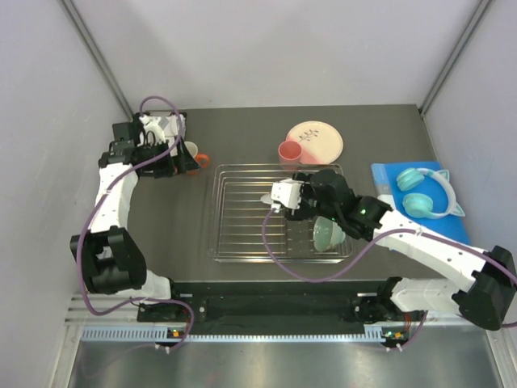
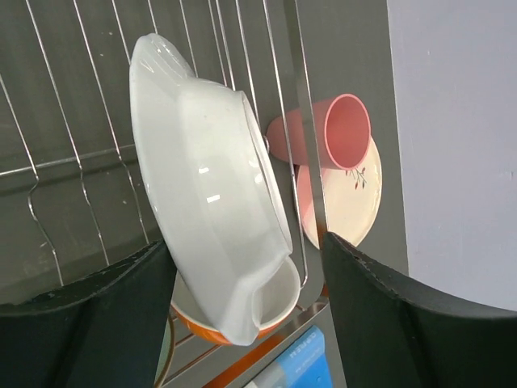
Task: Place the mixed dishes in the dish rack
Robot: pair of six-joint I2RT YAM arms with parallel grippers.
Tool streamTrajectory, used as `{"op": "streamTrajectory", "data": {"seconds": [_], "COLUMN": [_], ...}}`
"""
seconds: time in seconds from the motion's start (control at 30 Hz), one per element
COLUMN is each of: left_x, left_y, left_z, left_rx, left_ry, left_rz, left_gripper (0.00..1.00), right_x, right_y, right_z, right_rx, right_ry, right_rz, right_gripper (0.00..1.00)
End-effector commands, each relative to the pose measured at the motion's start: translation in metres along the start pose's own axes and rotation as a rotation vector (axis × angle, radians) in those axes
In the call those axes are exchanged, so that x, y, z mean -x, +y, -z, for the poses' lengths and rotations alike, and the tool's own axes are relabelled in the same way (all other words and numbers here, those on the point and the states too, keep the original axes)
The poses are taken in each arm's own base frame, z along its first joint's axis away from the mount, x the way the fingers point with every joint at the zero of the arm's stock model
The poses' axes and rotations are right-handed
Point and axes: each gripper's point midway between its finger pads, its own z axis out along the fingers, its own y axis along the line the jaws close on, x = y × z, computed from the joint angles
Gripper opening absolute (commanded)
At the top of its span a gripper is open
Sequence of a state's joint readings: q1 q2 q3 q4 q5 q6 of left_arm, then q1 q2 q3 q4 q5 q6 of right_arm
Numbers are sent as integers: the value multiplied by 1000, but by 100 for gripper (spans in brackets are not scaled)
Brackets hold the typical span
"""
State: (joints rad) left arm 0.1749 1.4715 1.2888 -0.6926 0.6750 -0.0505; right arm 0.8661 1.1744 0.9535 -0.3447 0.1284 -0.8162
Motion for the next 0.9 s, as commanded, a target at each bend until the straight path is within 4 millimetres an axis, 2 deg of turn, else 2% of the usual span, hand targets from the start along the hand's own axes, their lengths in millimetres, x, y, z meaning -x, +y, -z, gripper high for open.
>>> {"op": "streamTrajectory", "data": {"seconds": [0.0,0.13,0.23,0.37,0.63,0.7,0.77,0.8,0.83,0.87], "left_x": [22,21,23,27,29,30,34,35,41,45], "left_y": [-7,-8,-9,-11,-12,-12,-15,-17,-21,-25], "left_z": [8,10,12,16,15,16,19,21,25,27], "left_rx": [0,0,2,7,1,4,2,-3,-8,-12], "left_ry": [-63,-61,-68,-75,-76,-75,-81,-82,-97,-110], "left_rz": [-52,-52,-58,-70,-65,-69,-78,-81,-91,-96], "left_gripper": [99,99,99,99,99,99,99,99,99,99], "right_x": [13,10,8,8,15,22,32,35,38,25], "right_y": [-15,-9,1,6,3,-9,-31,-58,-76,-100], "right_z": [16,19,24,37,61,67,79,87,94,99], "right_rx": [-57,-34,12,15,-5,-47,-136,-258,-330,-423], "right_ry": [-73,-68,-69,-93,-147,-179,-231,-254,-273,-252], "right_rz": [-67,-75,-87,-118,-181,-211,-290,-351,-450,-529], "right_gripper": [71,74,99,99,99,100,99,100,100,100]}}
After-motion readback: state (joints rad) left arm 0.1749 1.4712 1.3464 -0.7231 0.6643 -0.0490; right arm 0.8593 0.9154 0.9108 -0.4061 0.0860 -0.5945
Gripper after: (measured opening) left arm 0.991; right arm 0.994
